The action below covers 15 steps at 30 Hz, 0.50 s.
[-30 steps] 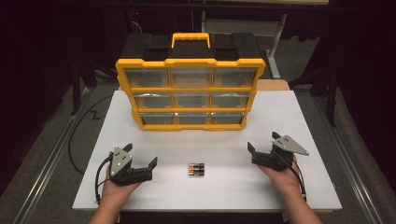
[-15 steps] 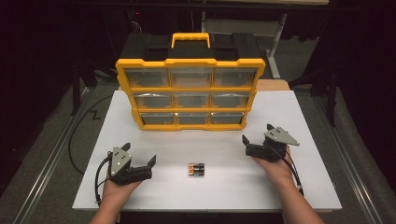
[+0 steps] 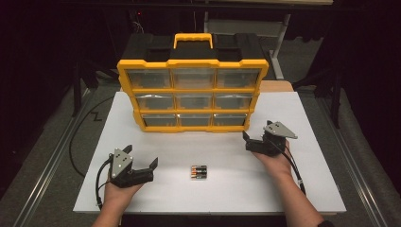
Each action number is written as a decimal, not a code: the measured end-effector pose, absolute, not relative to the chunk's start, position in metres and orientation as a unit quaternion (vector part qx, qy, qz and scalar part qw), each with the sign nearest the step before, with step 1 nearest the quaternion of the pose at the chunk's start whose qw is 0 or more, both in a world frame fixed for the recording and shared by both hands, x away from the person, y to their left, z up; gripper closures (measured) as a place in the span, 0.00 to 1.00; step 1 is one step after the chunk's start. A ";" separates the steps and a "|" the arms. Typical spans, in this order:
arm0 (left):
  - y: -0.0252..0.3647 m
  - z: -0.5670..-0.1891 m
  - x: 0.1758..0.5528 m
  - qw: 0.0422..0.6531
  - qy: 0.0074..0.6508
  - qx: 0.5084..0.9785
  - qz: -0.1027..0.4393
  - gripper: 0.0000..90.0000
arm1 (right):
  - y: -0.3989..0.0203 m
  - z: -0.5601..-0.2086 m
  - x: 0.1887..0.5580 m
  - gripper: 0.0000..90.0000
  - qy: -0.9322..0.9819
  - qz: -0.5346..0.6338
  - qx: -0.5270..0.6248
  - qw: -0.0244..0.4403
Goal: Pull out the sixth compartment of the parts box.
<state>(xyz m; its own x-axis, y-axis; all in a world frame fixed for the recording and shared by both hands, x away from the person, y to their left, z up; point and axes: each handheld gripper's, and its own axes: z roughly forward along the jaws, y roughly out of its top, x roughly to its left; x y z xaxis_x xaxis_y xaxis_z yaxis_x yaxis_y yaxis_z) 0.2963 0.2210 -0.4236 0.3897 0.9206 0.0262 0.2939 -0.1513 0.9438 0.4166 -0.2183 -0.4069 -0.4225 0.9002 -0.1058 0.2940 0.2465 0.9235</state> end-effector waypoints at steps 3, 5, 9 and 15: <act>0.221 -0.424 0.296 0.479 0.446 0.680 0.331 0.01 | -0.219 -0.407 0.421 0.02 0.712 0.450 0.424 0.333; 0.221 -0.423 0.296 0.481 0.447 0.678 0.330 0.01 | -0.219 -0.408 0.421 0.02 0.713 0.450 0.425 0.330; 0.220 -0.424 0.295 0.481 0.446 0.677 0.335 0.00 | -0.219 -0.408 0.418 0.02 0.716 0.446 0.423 0.332; 0.222 -0.426 0.294 0.505 0.448 0.660 0.330 0.00 | -0.223 -0.411 0.415 0.02 0.721 0.434 0.422 0.337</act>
<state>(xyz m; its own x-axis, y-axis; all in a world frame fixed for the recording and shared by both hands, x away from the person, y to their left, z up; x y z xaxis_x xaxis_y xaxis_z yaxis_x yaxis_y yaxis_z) 0.2940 0.2225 -0.4259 0.3801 0.9248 -0.0168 0.2577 -0.0884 0.9622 0.4146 -0.2227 -0.4113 -0.4172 0.9009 -0.1200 0.3162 0.2677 0.9101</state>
